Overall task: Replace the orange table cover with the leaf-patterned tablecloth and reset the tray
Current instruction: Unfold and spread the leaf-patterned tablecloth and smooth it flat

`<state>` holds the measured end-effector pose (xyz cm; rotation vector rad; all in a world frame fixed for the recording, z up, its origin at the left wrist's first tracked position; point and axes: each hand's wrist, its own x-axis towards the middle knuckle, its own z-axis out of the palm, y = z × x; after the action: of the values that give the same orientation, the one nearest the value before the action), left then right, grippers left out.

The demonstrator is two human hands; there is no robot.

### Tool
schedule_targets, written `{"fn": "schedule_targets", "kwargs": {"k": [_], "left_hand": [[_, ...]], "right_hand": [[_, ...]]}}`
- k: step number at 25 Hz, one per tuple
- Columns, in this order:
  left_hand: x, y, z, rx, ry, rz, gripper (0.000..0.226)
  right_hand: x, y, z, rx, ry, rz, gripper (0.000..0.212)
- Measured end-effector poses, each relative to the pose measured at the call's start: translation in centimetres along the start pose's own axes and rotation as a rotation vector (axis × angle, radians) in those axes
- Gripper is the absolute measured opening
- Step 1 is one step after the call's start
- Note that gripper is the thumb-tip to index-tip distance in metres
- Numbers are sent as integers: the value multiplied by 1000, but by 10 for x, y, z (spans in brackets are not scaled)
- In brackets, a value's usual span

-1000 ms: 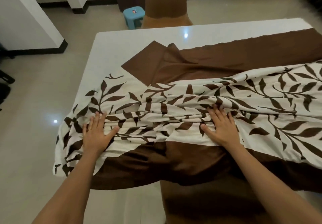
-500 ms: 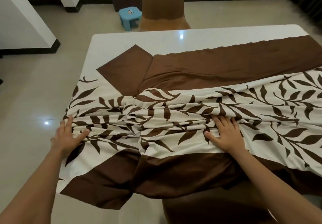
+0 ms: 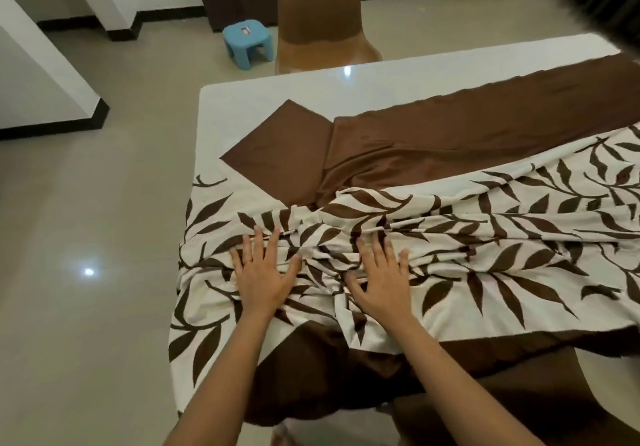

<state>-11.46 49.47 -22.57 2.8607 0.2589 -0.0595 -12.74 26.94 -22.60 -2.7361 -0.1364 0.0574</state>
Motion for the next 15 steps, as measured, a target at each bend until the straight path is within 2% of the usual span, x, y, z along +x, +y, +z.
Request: {"fn": "schedule_targets", "kwargs": {"k": [2,7,9,11,13,14,15], "left_hand": [[16,-34,-5,45,-10,19,80],[57,-116,-33,56,-71,-23,86],[70,-129,-41,96,-123,-38,88],[78,-117,-44,156,-57,-31,85],[78,-85,-42,79,68,119,74],[78,-70,-38,25,78,242,69],[79,-56,-35,-9,22,343,66]], "right_hand": [[1,6,7,-102,16,25,71],[3,4,5,-148,4,35,70],[3,2,3,-147,-11,56,68],[3,1,2,-163,-22,66,68],[4,1,2,-168,-32,74,70],[5,1,3,-162,-33,79,71],[6,0,2,-159,-30,80,72]]}}
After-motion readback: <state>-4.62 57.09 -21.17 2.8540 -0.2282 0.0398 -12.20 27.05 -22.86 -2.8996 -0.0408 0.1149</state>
